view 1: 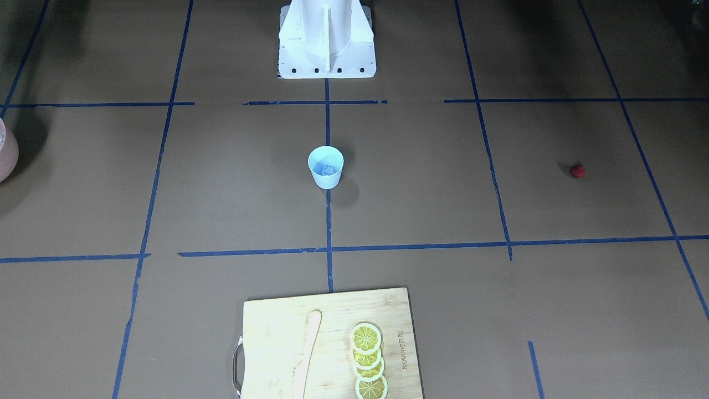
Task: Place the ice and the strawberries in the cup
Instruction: 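Pick another ice cube from the pink bowl with the right gripper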
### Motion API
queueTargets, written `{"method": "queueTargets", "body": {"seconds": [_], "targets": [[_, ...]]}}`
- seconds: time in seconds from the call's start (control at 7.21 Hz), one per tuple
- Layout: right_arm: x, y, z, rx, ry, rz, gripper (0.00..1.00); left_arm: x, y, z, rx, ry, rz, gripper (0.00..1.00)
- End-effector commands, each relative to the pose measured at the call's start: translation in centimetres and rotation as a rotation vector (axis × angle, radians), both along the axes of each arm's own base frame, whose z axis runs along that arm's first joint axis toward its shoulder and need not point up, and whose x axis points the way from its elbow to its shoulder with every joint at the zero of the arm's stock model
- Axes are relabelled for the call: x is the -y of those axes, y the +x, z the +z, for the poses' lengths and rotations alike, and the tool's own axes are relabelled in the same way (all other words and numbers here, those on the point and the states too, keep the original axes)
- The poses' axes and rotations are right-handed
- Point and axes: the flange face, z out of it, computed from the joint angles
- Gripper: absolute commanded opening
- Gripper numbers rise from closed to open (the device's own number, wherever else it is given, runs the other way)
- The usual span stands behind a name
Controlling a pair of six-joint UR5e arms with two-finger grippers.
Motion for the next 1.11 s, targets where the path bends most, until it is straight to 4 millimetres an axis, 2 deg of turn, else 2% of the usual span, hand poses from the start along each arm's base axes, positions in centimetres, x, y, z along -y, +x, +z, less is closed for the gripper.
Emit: {"method": "queueTargets", "body": {"seconds": [0.0,0.28,0.42,0.97], "targets": [[-0.1,-2.1,0.9,-0.007,-0.016,-0.055,0.65,0.0,0.0,0.0,0.0,0.0,0.001,1.0],[0.0,-2.1,1.7,-0.018,-0.002,-0.081,0.64,0.1,0.0,-0.2,0.0,0.004,-0.001,1.0],[-0.1,-2.1,2.8,-0.019,-0.005,-0.102,0.61,0.1,0.0,-0.4,0.0,0.007,-0.001,1.0],[-0.2,-2.1,3.8,-0.019,0.008,-0.139,0.62,0.0,0.0,-0.7,0.001,0.014,-0.001,1.0]]}}
